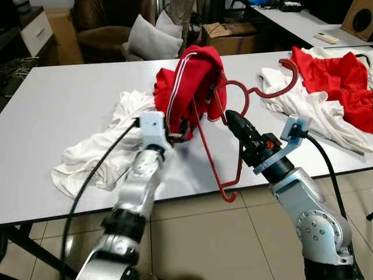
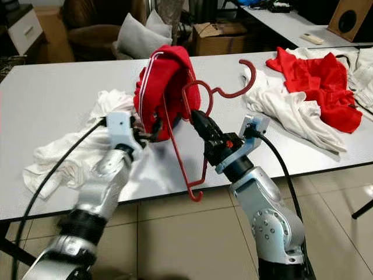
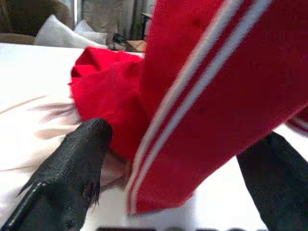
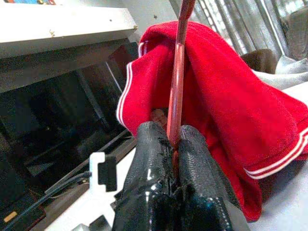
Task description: Hang hanger
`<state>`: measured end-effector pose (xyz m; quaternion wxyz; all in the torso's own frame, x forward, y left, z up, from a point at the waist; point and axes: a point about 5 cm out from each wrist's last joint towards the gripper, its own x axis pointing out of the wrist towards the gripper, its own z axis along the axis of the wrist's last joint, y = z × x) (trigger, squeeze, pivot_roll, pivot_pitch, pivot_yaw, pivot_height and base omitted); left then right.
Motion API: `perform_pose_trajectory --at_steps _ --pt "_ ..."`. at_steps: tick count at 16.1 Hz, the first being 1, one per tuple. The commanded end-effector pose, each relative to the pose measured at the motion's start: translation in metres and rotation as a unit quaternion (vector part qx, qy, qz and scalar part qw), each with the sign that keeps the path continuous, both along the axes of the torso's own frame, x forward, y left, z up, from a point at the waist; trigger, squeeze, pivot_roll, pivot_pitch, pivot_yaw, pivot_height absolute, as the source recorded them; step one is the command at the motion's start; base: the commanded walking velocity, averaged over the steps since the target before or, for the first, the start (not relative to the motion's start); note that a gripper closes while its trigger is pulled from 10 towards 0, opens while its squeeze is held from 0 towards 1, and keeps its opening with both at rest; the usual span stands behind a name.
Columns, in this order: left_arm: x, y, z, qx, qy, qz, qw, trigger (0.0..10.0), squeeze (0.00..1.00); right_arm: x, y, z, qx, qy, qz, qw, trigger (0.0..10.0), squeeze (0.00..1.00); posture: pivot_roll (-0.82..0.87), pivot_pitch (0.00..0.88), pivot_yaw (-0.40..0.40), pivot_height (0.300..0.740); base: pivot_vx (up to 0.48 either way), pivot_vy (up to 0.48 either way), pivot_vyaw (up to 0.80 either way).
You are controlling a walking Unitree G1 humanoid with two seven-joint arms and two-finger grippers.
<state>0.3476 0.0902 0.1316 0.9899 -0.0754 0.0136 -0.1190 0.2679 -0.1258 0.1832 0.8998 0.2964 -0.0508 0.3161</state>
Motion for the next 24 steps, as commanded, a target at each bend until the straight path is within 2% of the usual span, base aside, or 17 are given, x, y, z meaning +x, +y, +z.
perform_pose_trajectory --at_steps 1,7,13,15,17,18,19,21,23,24 --pt "0.004 0.004 0.002 -0.002 -0.001 0.012 1.0 0.0 0.0 0.002 0.002 0.008 0.007 -0.017 0.011 1.0 10.0 0.0 -0.15 0.0 0.012 0.74 0.0 0.0 0.0" --pt "0.005 0.016 -0.004 -0.002 0.005 0.022 1.0 0.0 0.0 0.001 0.001 0.007 0.008 -0.017 0.004 1.0 10.0 0.0 -0.15 0.0 0.019 0.74 0.0 0.0 0.0" --pt "0.002 0.018 -0.005 0.004 -0.005 -0.006 1.0 0.0 0.0 0.001 -0.001 0.005 0.011 -0.013 -0.008 1.0 10.0 0.0 -0.15 0.0 0.024 0.74 0.0 0.0 0.0" --pt "-0.002 0.022 0.001 0.024 -0.022 -0.034 0.999 0.0 0.0 0.003 -0.007 0.003 0.014 -0.008 -0.033 0.999 10.0 0.0 -0.14 0.0 0.029 0.74 0.0 0.0 0.0" --pt "-0.004 0.034 0.008 0.073 -0.042 -0.046 0.995 0.0 0.0 0.009 -0.018 0.0 0.02 0.007 -0.078 0.997 10.0 0.0 -0.13 0.0 0.034 0.74 0.0 0.0 0.0" --pt "-0.004 0.056 0.027 0.117 -0.067 -0.04 0.99 0.0 0.0 0.011 -0.032 -0.01 0.013 0.03 -0.119 0.992 10.0 0.0 -0.11 0.0 0.038 0.74 0.0 0.0 0.0" --pt "-0.003 0.063 0.036 0.14 -0.079 -0.042 0.986 0.0 0.0 0.012 -0.036 -0.014 0.007 0.039 -0.133 0.99 10.0 0.0 -0.11 0.0 0.038 0.74 0.0 0.0 0.0" --pt "0.0 0.083 0.076 0.212 -0.119 -0.058 0.968 0.0 0.0 0.011 -0.056 -0.029 0.015 0.076 -0.205 0.976 10.0 0.0 -0.08 0.0 0.057 0.74 0.0 0.0 0.0" --pt "0.003 0.087 0.108 0.249 -0.152 -0.071 0.954 0.0 0.0 0.01 -0.062 -0.038 0.03 0.105 -0.227 0.968 10.0 0.0 -0.07 0.0 0.078 0.74 0.0 0.0 0.0" --pt "0.006 0.082 0.128 0.266 -0.169 -0.094 0.945 0.0 0.0 0.008 -0.056 -0.045 0.02 0.117 -0.209 0.971 10.0 0.0 -0.06 0.0 0.096 0.74 0.0 0.0 0.0"
